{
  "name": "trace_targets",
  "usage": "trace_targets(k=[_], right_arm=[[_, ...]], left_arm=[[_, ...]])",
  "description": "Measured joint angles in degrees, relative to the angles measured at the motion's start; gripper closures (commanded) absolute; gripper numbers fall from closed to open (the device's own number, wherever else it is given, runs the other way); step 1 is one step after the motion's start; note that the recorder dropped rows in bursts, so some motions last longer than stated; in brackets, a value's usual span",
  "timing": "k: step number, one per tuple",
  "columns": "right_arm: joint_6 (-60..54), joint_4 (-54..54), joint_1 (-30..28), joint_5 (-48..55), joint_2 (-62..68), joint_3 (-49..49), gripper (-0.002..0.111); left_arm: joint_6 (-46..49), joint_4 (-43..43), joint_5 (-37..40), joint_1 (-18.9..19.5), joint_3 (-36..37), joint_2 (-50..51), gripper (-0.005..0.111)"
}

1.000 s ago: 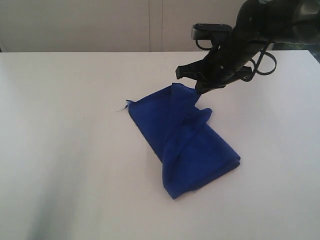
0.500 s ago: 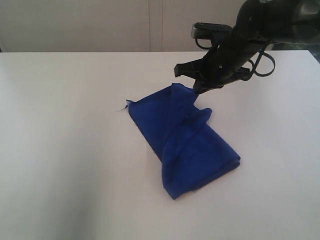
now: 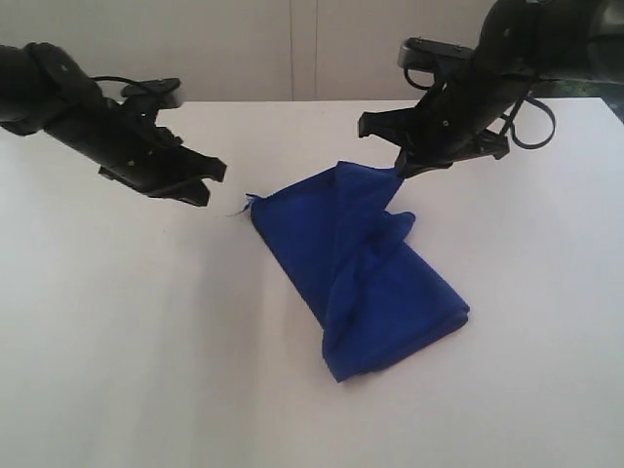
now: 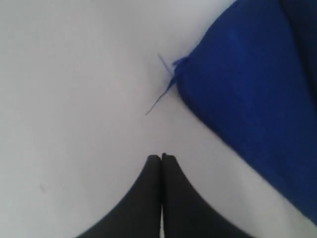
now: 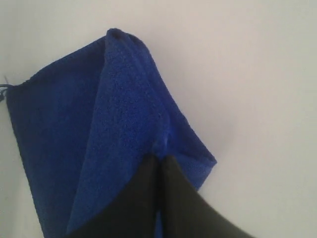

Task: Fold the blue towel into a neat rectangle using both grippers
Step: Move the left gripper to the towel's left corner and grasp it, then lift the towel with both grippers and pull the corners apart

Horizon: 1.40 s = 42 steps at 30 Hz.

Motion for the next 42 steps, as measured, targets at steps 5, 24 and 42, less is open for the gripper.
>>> trace_targets(k=[5, 24, 42], right_arm=[[0.1, -1.4, -1.3, 0.1, 0.0, 0.0, 0.108], [0.2, -1.5, -1.3, 0.1, 0.0, 0.0, 0.108], [0.2, -6.2, -1.3, 6.3, -6.6, 0.0, 0.108]], left_arm=[[0.1, -2.5, -0.7, -3.6, -10.0, 9.0, 0.065], [6.0, -5.2, -8.2, -7.6, -16.0, 17.5, 0.106], [5.2, 1.7, 11.4, -5.0, -16.0, 4.9, 0.107]])
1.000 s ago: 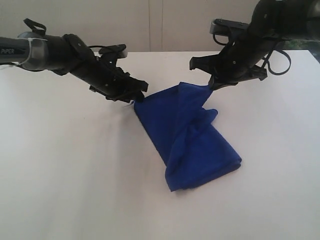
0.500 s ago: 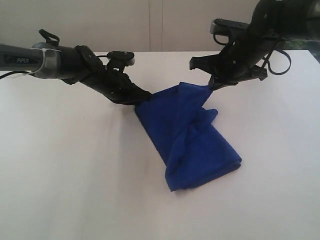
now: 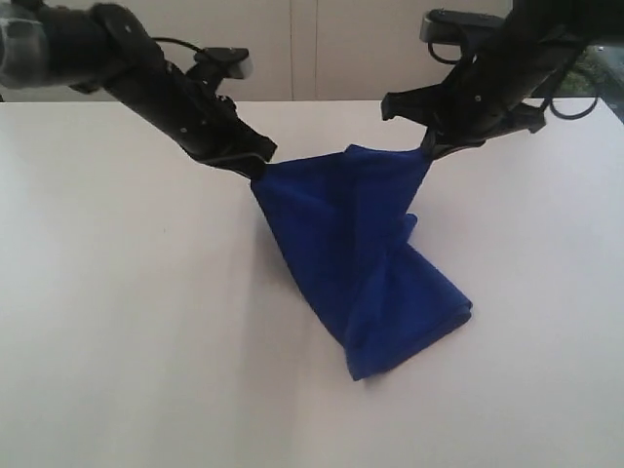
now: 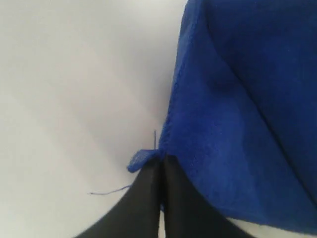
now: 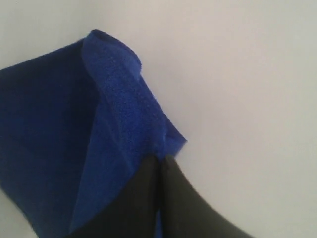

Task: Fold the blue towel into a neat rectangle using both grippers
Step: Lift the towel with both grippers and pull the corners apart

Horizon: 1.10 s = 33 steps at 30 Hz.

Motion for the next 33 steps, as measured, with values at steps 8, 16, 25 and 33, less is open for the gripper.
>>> trace_targets(k=[8, 16, 25, 33], right_arm=[[-1.4, -8.7, 0.0, 10.9, -9.3, 0.0, 0.108], [-2.7, -9.7, 0.0, 18.1, -20.3, 0.0, 0.108], [-3.8, -9.8, 0.0, 24.3, -37.2, 2.7, 0.108], [-4.5, -13.5, 0.0, 25.2, -51.7, 5.0, 0.108]], left_arm=[[-0.7, 3.5, 17.3, 2.4, 0.0, -11.9, 0.107], [-7.5, 10.4, 27.7, 2.5, 0.1, -24.5, 0.107], [-11.9, 14.0, 29.8, 2.5, 7.5, -42.5, 0.107], [-19.5, 24.0, 29.8, 2.5, 11.1, -57.1, 0.107]])
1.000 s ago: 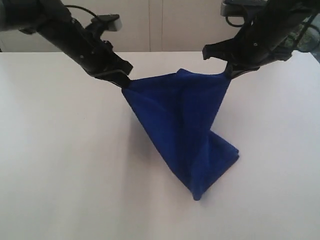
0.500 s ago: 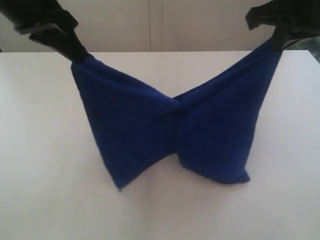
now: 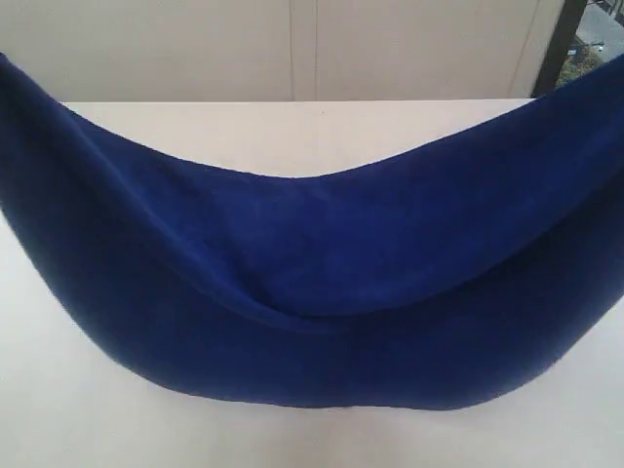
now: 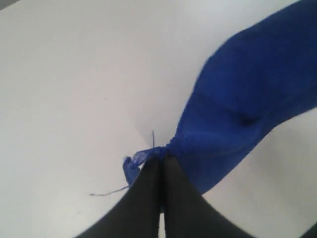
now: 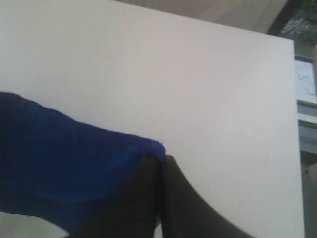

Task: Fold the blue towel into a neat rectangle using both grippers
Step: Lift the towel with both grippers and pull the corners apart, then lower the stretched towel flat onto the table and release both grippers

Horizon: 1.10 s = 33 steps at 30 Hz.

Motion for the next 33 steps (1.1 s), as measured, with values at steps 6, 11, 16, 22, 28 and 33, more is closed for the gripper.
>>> trace_targets(k=[6, 11, 16, 22, 28, 33], right_arm=[[3.7, -6.9, 0.0, -1.4, 4.2, 2.4, 0.108], [8.1, -12.3, 0.0, -11.7, 17.4, 8.3, 0.108], [18.7, -22.4, -1.2, -23.8, 31.8, 11.1, 0.108], [27.6, -28.8, -3.4, -38.8, 46.9, 11.5, 0.108], [34.6, -31.4, -6.7, -42.7, 55.8, 9.1, 0.108], [35.2, -31.8, -9.6, -44.4, 58.5, 5.1, 0.108]], left_arm=[[-5.2, 8.6, -0.2, 0.0, 4.4, 3.5, 0.107], [-7.8, 10.9, -10.2, 0.0, 9.9, 15.9, 0.107], [-18.0, 21.5, -25.8, 0.8, 11.5, 28.9, 0.107], [-27.7, 25.8, -43.5, 3.7, 11.5, 42.6, 0.107], [-32.5, 26.2, -52.2, 7.4, 11.5, 50.8, 0.107], [-32.8, 26.2, -59.0, 9.1, 11.4, 51.3, 0.107]])
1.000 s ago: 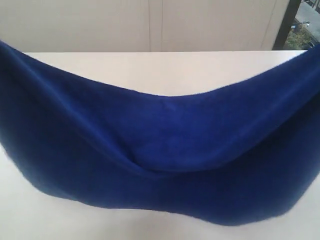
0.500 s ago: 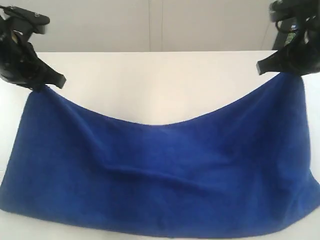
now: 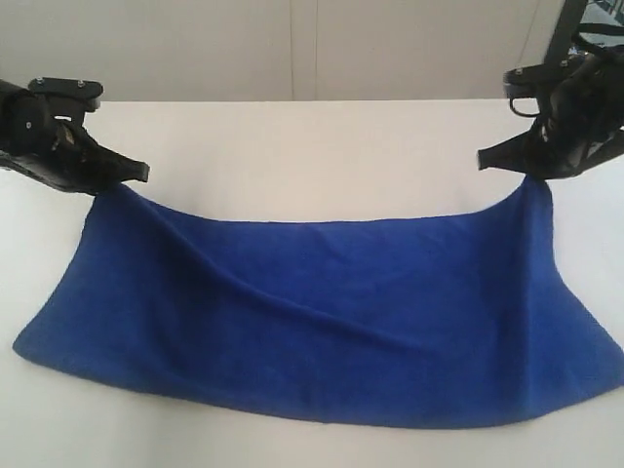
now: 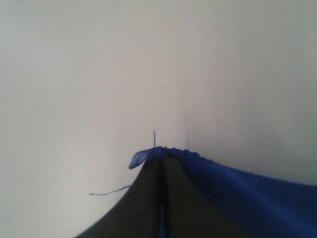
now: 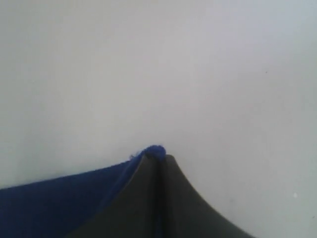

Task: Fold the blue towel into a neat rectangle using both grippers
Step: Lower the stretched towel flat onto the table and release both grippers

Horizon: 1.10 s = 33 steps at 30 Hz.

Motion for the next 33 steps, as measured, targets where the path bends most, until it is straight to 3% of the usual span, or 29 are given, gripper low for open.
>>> trace_targets(k=[8, 25, 28, 32, 33], right_arm=[[1.1, -0.5, -4.3, -5.4, 0.9, -2.6, 0.108], [1.6, -0.8, -4.4, -11.5, 8.2, -3.1, 0.105], [1.6, -0.8, -4.4, -11.5, 8.2, -3.2, 0.089], [1.6, -0.8, -4.4, -11.5, 8.2, -3.2, 0.065], [1.6, -0.8, -4.4, -11.5, 8.2, -3.2, 0.061]], left_arm=[[-0.1, 0.0, -3.1, 4.6, -0.6, 1.2, 0.107], [-0.1, 0.0, -12.8, 4.6, -0.6, 6.1, 0.106], [-0.1, 0.0, -12.9, 4.6, -0.6, 6.4, 0.093], [0.5, 0.3, -12.9, 4.6, -0.6, 6.4, 0.059], [0.9, 0.3, -12.9, 4.6, -0.6, 6.4, 0.046]])
